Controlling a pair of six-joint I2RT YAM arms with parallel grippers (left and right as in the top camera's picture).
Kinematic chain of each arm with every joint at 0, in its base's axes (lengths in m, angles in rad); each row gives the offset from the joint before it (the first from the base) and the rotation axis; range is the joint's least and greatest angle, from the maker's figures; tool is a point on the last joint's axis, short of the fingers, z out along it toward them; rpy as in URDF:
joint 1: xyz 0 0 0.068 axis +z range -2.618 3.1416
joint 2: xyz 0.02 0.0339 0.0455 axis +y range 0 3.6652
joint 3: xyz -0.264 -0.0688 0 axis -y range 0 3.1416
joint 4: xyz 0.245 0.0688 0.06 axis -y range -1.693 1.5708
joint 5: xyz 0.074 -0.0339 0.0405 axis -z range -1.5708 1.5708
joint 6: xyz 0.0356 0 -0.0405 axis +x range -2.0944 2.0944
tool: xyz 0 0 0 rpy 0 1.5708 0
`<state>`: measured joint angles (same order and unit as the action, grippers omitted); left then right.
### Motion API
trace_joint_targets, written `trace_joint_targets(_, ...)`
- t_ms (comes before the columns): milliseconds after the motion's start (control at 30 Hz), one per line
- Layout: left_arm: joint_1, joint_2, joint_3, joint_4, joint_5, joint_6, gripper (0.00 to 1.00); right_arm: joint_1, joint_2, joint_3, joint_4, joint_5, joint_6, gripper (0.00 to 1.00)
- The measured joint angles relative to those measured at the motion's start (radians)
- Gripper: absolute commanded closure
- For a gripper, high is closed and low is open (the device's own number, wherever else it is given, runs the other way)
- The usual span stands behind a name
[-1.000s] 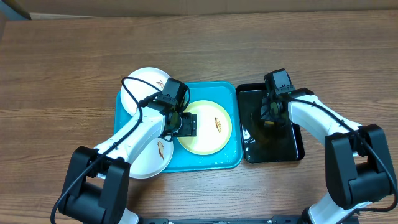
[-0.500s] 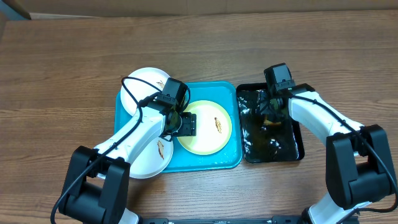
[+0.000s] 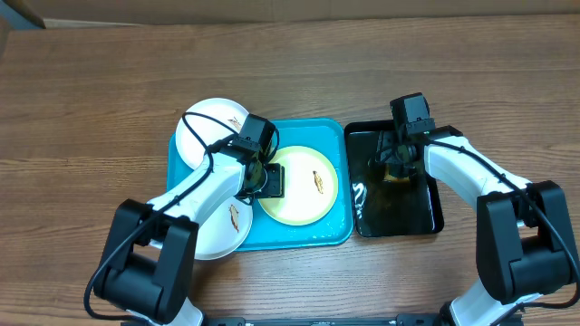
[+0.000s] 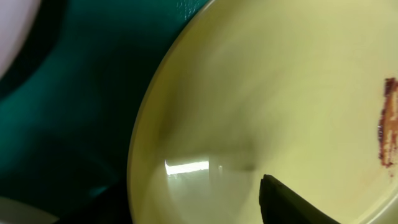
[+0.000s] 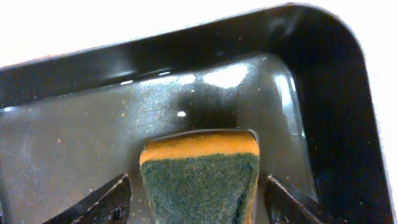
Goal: Clean dirty plates on tray and stack at the side
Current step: 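Lift the sponge with the right gripper and dip it in water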
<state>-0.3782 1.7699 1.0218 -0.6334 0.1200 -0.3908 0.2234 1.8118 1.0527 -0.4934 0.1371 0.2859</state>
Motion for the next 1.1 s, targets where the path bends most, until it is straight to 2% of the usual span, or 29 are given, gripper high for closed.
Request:
trace_joint_targets(67, 0.0, 0.007, 0.002, 0.002, 0.0, 0.0, 0.51, 0.0, 0.0, 0.0, 0.002, -0.002, -0.001, 0.42)
trace_joint_targets(100, 0.0, 0.01, 0.005, 0.003, 0.0, -0.003, 0.59, 0.0, 0.0, 0.0, 0.002, -0.003, -0.001, 0.42)
trace_joint_targets(167, 0.0, 0.018, 0.011, 0.003, 0.0, -0.004, 0.86, 0.0, 0.0, 0.0, 0.002, -0.003, -0.002, 0.42)
trace_joint_targets(233, 0.0, 0.025, 0.013, 0.005, 0.0, -0.003, 0.96, 0.0, 0.0, 0.0, 0.002, -0.01, -0.002, 0.44)
trace_joint_targets(300, 0.001, 0.026, 0.017, 0.005, 0.005, -0.008, 0.96, 0.0, 0.0, 0.0, 0.002, -0.021, -0.007, 0.61)
trace_joint_targets(367, 0.002, 0.026, 0.026, 0.006, 0.005, -0.007, 0.96, 0.0, 0.0, 0.0, 0.002, -0.027, -0.005, 0.89)
trace_joint_targets(400, 0.005, 0.026, 0.026, 0.005, 0.005, -0.007, 0.96, 0.0, 0.0, 0.0, 0.003, -0.033, -0.004, 0.96)
trace_joint_targets(567, 0.006, 0.026, 0.032, 0.004, 0.004, -0.006, 0.96, 0.0, 0.0, 0.003, -0.018, -0.041, -0.008, 0.96)
trace_joint_targets(833, 0.007, 0.026, 0.033, -0.003, 0.019, -0.006, 0.96, 0.0, -0.067, 0.15, -0.274, -0.045, -0.042, 0.96)
trace_joint_targets(1100, 0.008, 0.026, 0.033, -0.001, 0.027, -0.006, 0.96, 0.0, -0.143, 0.183, -0.33, -0.065, -0.044, 0.96)
